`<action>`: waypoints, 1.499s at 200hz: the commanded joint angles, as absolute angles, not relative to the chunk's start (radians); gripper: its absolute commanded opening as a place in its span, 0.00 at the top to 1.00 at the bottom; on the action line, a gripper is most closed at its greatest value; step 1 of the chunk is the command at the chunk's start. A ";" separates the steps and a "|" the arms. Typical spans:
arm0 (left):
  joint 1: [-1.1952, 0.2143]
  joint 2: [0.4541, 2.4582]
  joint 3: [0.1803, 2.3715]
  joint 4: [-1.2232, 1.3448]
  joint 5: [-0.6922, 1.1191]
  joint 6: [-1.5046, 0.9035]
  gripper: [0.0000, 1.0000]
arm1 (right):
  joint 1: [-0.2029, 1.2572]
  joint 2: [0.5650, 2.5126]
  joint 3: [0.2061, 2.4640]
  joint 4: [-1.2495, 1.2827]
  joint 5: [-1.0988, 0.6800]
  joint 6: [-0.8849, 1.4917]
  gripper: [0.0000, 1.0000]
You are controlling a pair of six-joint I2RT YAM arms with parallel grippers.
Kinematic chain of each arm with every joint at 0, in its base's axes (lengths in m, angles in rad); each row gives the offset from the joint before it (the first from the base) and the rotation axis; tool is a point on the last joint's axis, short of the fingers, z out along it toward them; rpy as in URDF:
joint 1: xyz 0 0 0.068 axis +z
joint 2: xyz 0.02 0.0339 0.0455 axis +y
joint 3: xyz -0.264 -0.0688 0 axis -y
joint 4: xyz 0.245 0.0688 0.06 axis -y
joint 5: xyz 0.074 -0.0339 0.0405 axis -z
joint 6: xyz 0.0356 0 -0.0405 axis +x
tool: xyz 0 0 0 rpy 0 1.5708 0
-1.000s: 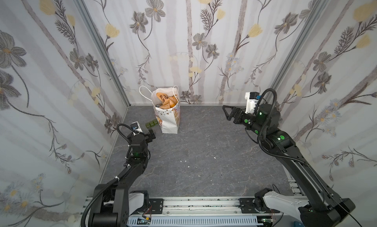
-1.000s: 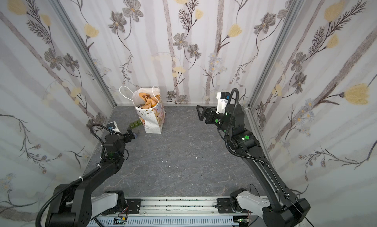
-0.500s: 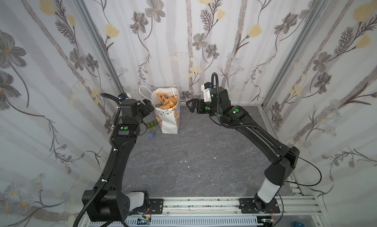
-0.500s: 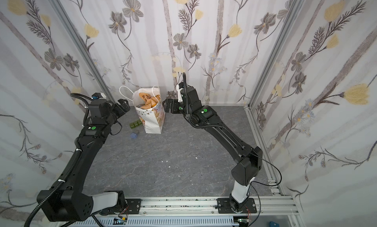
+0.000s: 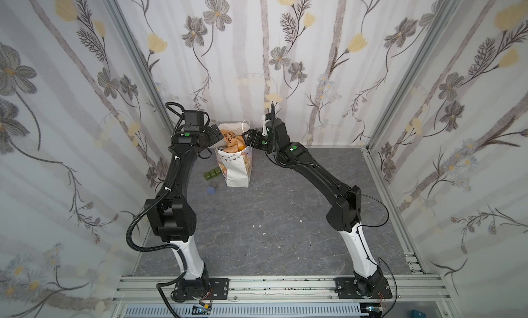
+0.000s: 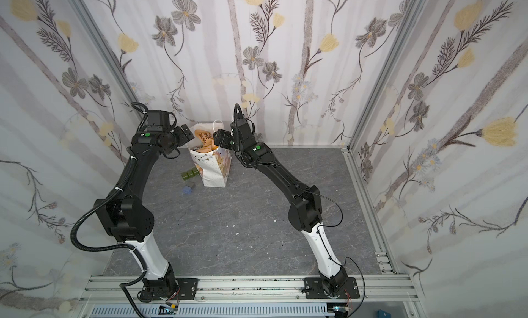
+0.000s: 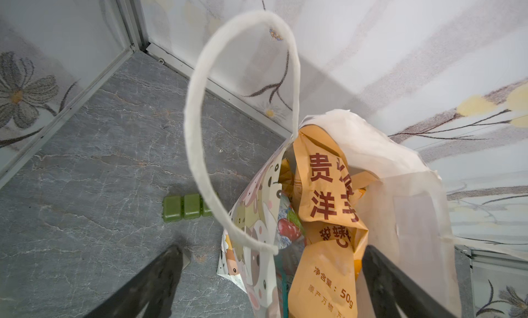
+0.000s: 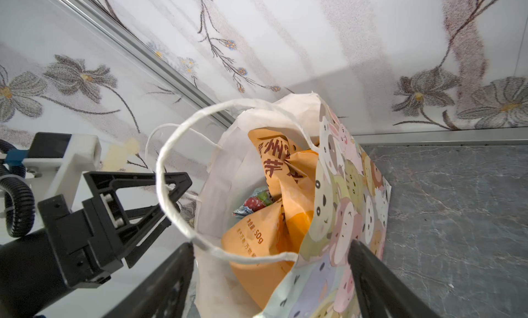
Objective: Take the snacks out of the paper bag
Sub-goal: Pick up the paper bag from the top-center of the table, then place the paper bag at the center of the table.
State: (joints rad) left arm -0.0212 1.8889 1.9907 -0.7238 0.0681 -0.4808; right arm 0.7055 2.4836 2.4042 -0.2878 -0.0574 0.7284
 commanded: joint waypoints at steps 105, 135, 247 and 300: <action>-0.019 1.951 2.025 -0.782 0.222 -0.480 0.84 | 0.668 2.554 2.439 -0.237 -0.111 0.826 0.56; -0.020 1.952 2.034 -0.796 0.279 -0.482 0.94 | 0.667 2.562 2.440 -0.245 -0.115 0.827 0.53; -0.095 1.842 1.934 -0.776 0.435 -0.492 1.00 | 0.659 2.382 2.411 -0.407 -0.055 0.710 1.00; -0.196 1.648 1.681 -0.662 0.448 -0.555 1.00 | 0.634 2.120 2.027 -0.405 -0.113 0.633 1.00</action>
